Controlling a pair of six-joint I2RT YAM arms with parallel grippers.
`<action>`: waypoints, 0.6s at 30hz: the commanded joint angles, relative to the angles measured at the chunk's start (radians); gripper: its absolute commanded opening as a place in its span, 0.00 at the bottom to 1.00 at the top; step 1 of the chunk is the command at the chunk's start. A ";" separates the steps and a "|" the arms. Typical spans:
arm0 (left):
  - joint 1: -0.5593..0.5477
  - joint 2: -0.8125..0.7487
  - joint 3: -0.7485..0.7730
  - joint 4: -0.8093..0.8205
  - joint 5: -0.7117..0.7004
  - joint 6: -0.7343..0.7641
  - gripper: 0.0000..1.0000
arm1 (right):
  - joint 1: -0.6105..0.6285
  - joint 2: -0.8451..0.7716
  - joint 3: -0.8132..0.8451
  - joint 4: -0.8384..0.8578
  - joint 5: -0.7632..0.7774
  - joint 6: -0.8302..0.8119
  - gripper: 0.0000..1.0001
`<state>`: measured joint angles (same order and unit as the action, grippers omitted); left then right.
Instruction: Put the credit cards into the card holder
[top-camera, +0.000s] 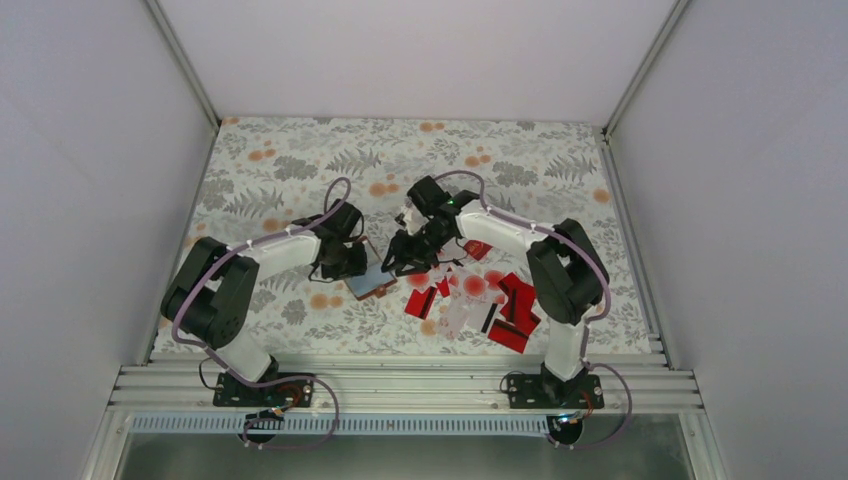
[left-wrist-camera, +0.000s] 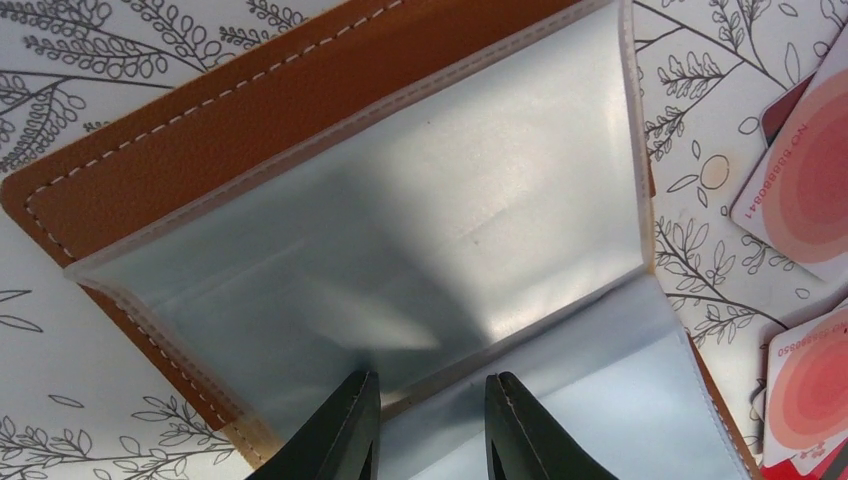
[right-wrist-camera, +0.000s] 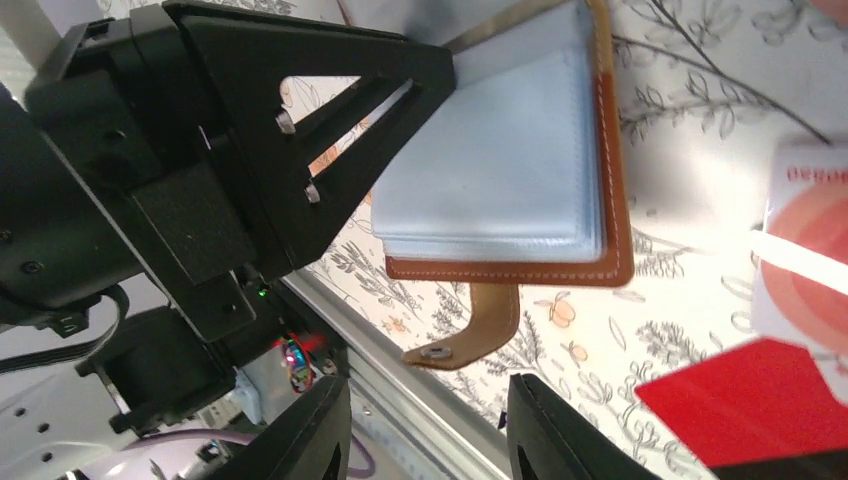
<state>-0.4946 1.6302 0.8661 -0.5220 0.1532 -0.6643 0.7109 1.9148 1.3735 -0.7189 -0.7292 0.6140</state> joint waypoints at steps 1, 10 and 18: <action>-0.018 0.042 -0.060 -0.084 0.027 -0.080 0.28 | 0.020 -0.039 -0.063 0.055 -0.015 0.274 0.41; -0.020 0.062 -0.062 -0.046 0.052 -0.079 0.28 | 0.118 0.088 0.020 0.066 -0.049 0.381 0.41; -0.019 0.036 -0.080 -0.029 0.067 -0.069 0.28 | 0.139 0.206 0.021 0.123 -0.029 0.410 0.37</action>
<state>-0.4973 1.6249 0.8543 -0.4988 0.1543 -0.7227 0.8379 2.0632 1.3777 -0.6159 -0.7784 0.9962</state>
